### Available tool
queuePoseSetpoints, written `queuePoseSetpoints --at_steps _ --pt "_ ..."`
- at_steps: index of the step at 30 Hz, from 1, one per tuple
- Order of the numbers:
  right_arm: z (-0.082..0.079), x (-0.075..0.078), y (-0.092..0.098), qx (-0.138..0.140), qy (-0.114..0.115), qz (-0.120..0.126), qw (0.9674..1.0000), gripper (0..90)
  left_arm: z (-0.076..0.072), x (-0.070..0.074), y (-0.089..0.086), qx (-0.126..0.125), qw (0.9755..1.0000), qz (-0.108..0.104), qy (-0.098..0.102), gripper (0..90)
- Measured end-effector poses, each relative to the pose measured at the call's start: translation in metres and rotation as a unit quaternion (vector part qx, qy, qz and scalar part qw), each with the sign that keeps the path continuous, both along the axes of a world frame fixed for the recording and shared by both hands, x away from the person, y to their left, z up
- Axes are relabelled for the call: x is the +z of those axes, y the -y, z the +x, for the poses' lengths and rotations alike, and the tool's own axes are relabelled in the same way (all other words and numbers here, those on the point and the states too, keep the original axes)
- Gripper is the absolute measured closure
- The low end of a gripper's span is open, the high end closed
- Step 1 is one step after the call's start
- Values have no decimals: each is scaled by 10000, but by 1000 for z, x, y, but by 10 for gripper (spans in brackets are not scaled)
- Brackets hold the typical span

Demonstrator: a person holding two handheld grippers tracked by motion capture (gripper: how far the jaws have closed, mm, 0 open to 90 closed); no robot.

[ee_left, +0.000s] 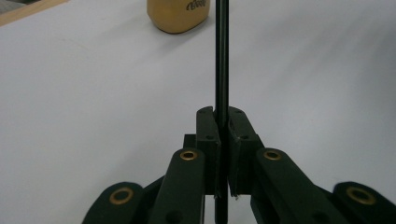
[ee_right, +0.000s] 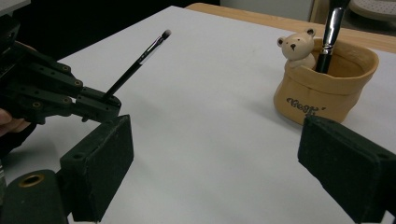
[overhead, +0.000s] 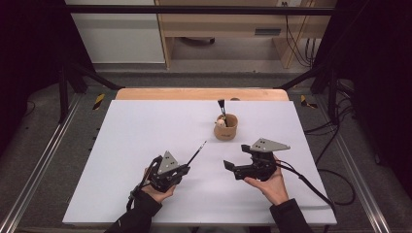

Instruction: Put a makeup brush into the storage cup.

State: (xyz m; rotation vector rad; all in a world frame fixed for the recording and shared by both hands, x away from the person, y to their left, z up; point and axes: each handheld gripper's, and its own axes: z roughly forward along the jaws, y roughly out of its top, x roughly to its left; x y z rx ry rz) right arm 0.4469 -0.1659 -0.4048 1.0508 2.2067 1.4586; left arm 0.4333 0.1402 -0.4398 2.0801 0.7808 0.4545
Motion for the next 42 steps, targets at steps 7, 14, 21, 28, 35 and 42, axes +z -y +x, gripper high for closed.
queuePoseSetpoints --at_steps 7,14,21,28,35,42 --pt "1 -2 -2 -61 20 161 9998 116 0 1 1 180 9997 -156 -69 848" --pt "4 -2 -5 -133 -33 431 9990 125 0 2 3 279 9991 -297 -100 848" --pt "5 -1 -6 -141 -83 635 9979 135 0 4 7 353 9986 -385 -45 848" --pt "6 1 -10 -164 -128 758 9969 143 1 5 9 428 9983 -396 -16 848" --pt "8 4 -13 -209 -95 868 9960 145 3 8 10 486 9979 -438 41 848" --pt "10 6 -15 -243 -89 963 9950 151 6 14 19 481 9976 -484 112 848"
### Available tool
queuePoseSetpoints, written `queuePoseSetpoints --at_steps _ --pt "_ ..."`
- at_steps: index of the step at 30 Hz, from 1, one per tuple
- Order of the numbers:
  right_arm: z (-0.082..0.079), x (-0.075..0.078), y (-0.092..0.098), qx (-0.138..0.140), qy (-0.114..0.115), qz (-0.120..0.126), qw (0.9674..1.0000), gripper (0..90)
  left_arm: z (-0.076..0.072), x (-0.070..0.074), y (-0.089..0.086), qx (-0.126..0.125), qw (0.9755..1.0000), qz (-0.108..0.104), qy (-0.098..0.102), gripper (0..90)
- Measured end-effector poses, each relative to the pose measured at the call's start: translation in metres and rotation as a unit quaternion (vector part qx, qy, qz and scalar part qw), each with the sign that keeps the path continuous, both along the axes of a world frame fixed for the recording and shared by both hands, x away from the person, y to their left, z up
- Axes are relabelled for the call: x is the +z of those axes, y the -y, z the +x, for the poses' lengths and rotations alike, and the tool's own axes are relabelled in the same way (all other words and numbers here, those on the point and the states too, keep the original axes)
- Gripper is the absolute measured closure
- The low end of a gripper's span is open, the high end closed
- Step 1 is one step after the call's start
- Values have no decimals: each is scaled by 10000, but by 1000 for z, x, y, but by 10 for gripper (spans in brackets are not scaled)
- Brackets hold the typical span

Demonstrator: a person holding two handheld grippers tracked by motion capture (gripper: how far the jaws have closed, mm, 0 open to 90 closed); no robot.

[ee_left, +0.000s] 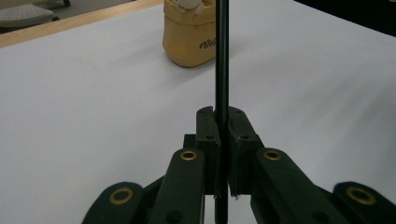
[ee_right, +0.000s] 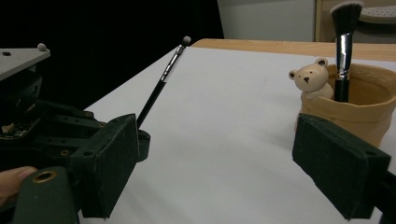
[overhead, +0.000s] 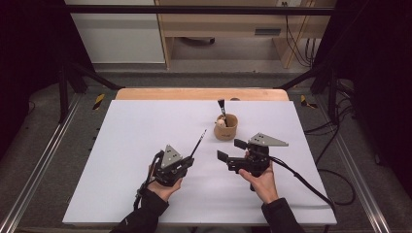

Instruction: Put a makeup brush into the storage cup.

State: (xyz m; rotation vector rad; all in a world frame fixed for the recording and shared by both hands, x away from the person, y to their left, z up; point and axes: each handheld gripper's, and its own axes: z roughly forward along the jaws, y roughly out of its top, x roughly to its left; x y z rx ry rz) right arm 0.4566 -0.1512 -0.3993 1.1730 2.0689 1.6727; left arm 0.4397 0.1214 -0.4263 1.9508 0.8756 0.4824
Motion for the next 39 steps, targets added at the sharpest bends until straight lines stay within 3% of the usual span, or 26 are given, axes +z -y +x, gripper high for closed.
queuePoseSetpoints --at_steps 9,27,39 --pt "-2 5 0 -14 59 210 9998 159 1 4 13 -26 9999 -93 41 848" --pt "-5 -1 -6 19 30 310 9995 175 -4 2 24 -29 9999 -116 70 848" --pt "-5 -2 -9 -38 -12 458 9989 242 -8 5 33 -15 9999 -149 70 848"
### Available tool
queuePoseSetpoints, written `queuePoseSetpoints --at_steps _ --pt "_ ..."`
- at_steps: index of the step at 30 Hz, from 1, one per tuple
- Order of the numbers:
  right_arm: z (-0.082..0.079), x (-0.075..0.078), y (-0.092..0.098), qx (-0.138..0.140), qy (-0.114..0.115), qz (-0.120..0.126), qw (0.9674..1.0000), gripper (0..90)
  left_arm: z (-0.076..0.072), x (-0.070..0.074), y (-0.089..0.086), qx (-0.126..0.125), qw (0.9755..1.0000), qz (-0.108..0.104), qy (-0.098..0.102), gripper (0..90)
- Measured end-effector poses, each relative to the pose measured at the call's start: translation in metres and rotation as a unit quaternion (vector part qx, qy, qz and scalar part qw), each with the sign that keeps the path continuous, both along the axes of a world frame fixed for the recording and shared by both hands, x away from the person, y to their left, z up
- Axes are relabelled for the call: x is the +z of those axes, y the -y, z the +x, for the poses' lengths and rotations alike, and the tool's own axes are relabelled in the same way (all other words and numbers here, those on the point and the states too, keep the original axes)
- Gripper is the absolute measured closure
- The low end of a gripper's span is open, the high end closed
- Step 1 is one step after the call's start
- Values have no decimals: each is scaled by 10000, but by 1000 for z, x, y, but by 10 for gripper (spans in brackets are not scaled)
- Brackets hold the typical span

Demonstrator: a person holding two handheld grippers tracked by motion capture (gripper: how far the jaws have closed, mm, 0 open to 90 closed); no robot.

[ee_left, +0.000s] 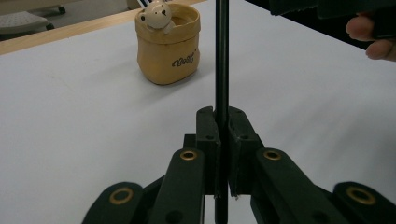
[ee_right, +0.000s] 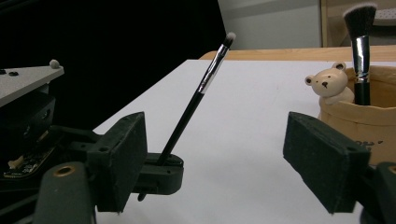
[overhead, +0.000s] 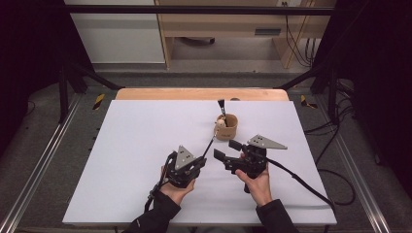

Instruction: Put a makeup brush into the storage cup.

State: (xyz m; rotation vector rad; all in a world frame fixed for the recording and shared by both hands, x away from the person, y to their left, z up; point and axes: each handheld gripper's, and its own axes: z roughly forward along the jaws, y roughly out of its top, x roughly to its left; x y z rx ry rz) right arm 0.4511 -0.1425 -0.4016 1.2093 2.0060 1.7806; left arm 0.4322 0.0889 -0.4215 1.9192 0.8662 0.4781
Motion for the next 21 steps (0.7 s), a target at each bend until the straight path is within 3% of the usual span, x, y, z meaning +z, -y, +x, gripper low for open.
queuePoseSetpoints --at_steps 16,21 --pt "5 0 -2 -49 -175 307 9994 381 -3 2 19 -61 10000 -14 34 848" --pt "6 0 -2 -85 -215 306 9993 446 -5 2 26 -101 9999 26 70 848"
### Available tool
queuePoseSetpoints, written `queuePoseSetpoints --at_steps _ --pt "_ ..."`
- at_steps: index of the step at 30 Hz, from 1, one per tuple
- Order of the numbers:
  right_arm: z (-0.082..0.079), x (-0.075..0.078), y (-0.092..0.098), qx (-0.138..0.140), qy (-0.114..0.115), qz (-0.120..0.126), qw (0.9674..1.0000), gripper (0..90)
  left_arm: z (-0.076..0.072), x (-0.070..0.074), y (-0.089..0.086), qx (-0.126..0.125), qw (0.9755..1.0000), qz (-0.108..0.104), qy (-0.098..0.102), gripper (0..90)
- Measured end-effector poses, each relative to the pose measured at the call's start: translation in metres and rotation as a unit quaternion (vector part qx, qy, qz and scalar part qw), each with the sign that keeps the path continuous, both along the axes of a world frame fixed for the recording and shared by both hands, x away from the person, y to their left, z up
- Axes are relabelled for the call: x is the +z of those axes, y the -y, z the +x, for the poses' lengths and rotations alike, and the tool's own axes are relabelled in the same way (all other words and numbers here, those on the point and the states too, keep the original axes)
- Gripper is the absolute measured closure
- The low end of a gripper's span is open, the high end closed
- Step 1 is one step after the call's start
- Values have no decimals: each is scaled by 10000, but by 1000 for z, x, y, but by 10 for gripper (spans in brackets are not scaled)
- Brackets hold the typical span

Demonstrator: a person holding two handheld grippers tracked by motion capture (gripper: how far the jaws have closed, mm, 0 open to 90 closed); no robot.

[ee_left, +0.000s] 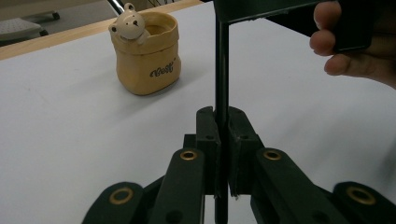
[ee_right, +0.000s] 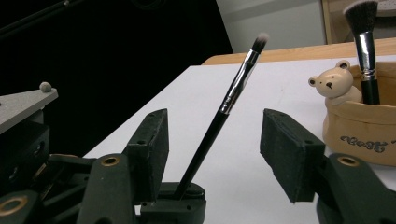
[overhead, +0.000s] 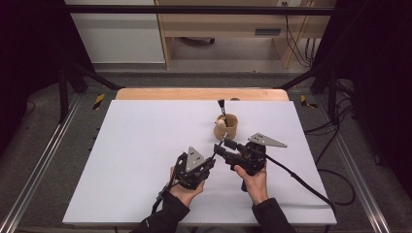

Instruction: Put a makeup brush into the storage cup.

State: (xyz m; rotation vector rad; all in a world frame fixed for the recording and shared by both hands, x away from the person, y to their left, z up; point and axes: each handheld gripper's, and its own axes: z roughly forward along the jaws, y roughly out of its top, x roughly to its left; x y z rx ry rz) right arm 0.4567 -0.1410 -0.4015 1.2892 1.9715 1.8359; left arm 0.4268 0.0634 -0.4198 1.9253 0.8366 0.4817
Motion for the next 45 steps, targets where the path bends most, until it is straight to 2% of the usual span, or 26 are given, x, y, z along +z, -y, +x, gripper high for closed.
queuePoseSetpoints --at_steps 15,29,38,40,45 --pt "2 1 0 -31 -191 225 9996 641 -4 0 5 2 10000 -6 44 848" --pt "0 2 1 75 -218 276 9994 803 -6 -1 6 -41 9999 -63 79 848" --pt "-1 4 1 243 -158 359 9989 838 -7 -1 8 -87 9999 -59 58 845" --pt "-2 5 2 348 -162 411 9984 851 -6 -1 7 -169 9998 -57 40 843" --pt "-3 7 4 375 -108 320 9987 853 -6 0 6 -282 9996 -34 71 803"
